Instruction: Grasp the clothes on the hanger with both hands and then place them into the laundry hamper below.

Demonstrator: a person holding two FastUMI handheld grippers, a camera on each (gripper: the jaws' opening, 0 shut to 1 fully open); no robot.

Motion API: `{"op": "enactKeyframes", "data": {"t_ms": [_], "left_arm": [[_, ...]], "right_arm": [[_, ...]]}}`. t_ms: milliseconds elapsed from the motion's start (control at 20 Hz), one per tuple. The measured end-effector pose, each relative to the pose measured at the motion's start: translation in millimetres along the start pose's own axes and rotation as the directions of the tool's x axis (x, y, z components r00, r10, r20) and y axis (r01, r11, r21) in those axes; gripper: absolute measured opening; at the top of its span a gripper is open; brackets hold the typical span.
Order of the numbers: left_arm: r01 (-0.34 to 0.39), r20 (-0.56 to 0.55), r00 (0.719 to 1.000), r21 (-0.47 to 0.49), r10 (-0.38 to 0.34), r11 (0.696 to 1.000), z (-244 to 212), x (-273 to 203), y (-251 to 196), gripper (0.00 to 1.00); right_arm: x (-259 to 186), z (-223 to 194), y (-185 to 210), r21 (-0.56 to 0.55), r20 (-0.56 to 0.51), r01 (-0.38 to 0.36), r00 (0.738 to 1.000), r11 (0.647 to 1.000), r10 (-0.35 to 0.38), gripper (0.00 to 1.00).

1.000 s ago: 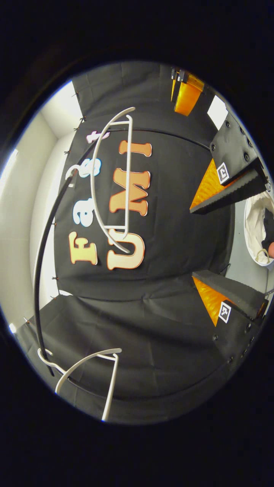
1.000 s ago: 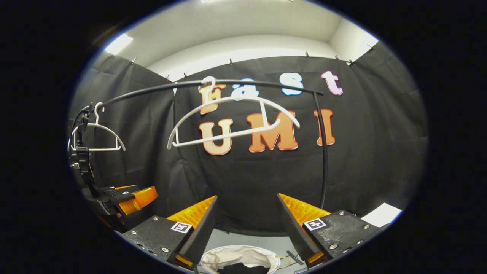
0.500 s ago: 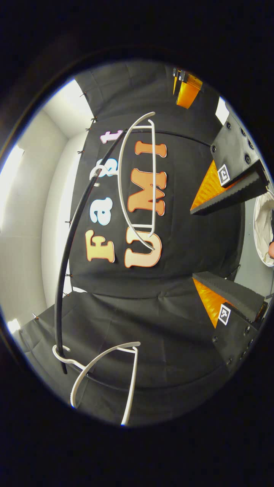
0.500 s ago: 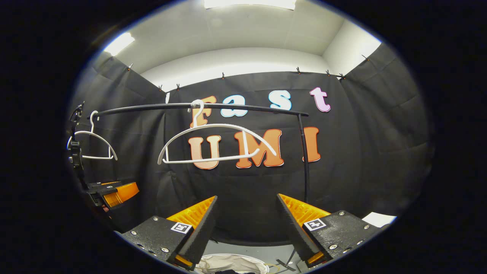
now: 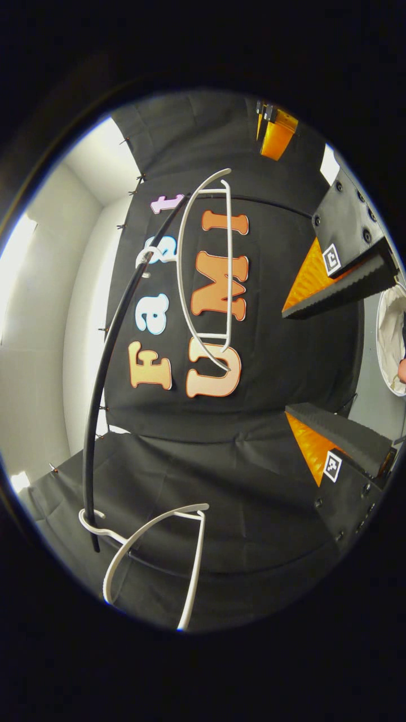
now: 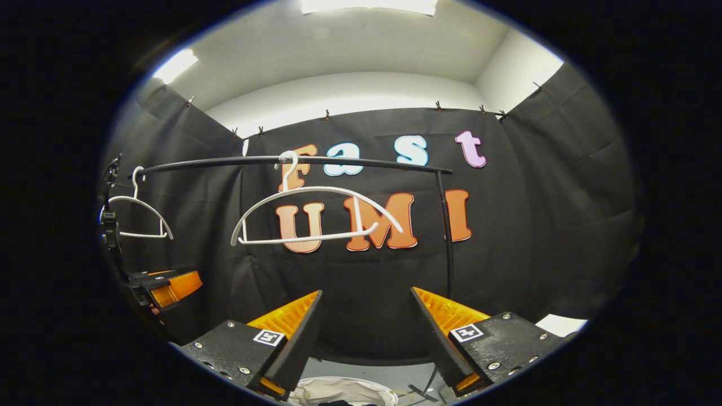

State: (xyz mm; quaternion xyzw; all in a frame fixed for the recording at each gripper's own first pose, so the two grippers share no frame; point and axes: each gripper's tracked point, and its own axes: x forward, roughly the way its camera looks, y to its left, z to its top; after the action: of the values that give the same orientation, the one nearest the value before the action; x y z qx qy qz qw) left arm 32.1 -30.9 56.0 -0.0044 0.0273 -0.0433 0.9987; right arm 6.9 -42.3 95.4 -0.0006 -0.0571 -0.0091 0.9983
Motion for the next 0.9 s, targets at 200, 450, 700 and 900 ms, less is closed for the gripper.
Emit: {"op": "enactKeyframes", "data": {"t_ms": [200, 450, 700, 900], "left_arm": [[0.000, -0.002, 1.000, 0.003, 0.000, 1.000, -0.8, -0.6, -0.1, 0.94], [0.002, -0.002, 1.000, -0.001, -0.002, 1.000, -1.3, -3.3, -0.3, 0.93], [0.000, -0.002, 1.000, 0.004, 0.000, 1.000, -1.3, -6.8, 0.9, 0.93], [-0.006, -0.004, 1.000, 0.001, 0.006, 1.000, -2.8, -6.9, 1.5, 0.93]], "right_arm": [[-2.4, -2.7, 0.6, -0.004, -0.007, -0.001, 1.000, 1.000, 0.001, 0.91], [-5.7, -3.0, 2.5, -0.005, -0.006, -0.005, 1.000, 1.000, 0.005, 0.91], [-7.6, -8.1, 3.4, 0.005, -0.017, -0.007, 1.000, 1.000, 0.008, 0.91], [-6.6, -12.0, 3.3, 0.000, -0.028, -0.009, 1.000, 1.000, 0.009, 0.87]]}}
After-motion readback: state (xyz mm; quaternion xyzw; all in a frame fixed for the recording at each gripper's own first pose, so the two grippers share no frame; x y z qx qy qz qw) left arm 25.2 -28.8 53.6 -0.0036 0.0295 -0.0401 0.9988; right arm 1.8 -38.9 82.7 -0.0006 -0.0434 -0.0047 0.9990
